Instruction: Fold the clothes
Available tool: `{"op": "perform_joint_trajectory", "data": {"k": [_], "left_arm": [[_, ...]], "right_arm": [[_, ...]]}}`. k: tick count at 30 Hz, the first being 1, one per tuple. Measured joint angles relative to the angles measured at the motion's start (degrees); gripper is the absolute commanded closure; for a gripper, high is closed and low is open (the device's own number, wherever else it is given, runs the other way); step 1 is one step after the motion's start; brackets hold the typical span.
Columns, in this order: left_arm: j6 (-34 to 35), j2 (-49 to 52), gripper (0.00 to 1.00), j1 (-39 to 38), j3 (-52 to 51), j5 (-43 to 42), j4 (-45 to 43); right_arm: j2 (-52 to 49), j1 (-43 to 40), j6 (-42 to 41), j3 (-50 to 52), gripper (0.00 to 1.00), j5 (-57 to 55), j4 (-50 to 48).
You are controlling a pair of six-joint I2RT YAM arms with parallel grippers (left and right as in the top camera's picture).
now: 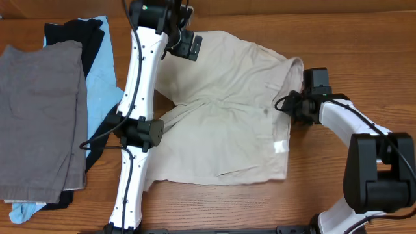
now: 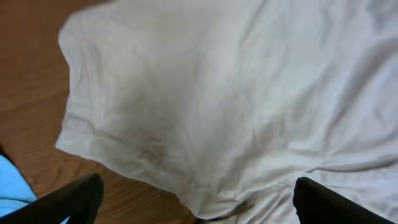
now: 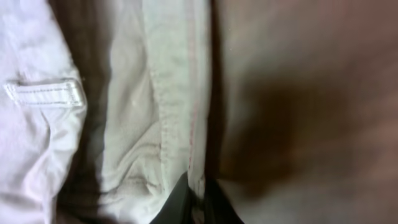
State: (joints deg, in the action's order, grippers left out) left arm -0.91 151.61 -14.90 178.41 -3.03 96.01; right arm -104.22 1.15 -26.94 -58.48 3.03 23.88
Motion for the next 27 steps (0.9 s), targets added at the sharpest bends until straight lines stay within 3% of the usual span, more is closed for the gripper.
{"op": "perform_joint_trajectory", "data": {"k": [10, 11, 13, 15, 16, 22, 27], "left_arm": [[-0.1, -2.2, 0.0, 0.0, 0.5, -0.7, -0.6], [-0.1, -2.2, 0.0, 0.0, 0.5, -0.7, -0.7], [-0.1, -2.2, 0.0, 0.0, 0.5, -0.8, -0.9], [-0.1, -2.2, 0.0, 0.0, 0.5, -0.9, -1.4], [-0.1, -2.2, 0.0, 0.0, 0.5, -0.9, -1.6], [-0.1, -2.2, 0.0, 0.0, 0.5, -0.9, -1.6], [-0.7, -2.5, 0.0, 0.0, 0.5, -0.9, 0.3]], "right_arm": [[-2.7, -5.3, 1.6, 0.5, 0.96, -3.7, -27.6], [-2.7, -5.9, 1.6, 0.4, 0.91, -4.0, -29.2], [-2.7, -7.0, 1.7, 0.0, 0.63, -4.6, -30.3], [-2.7, -7.8, 1.7, -0.7, 0.09, -4.9, -29.4], [-2.7, -8.1, 1.6, -1.6, 0.0, -5.0, -28.1], [-2.1, -8.7, 1.7, -7.8, 0.0, -4.4, -13.1], [4.9, -8.6, 1.6, -13.8, 0.0, -3.4, 5.3]]}}
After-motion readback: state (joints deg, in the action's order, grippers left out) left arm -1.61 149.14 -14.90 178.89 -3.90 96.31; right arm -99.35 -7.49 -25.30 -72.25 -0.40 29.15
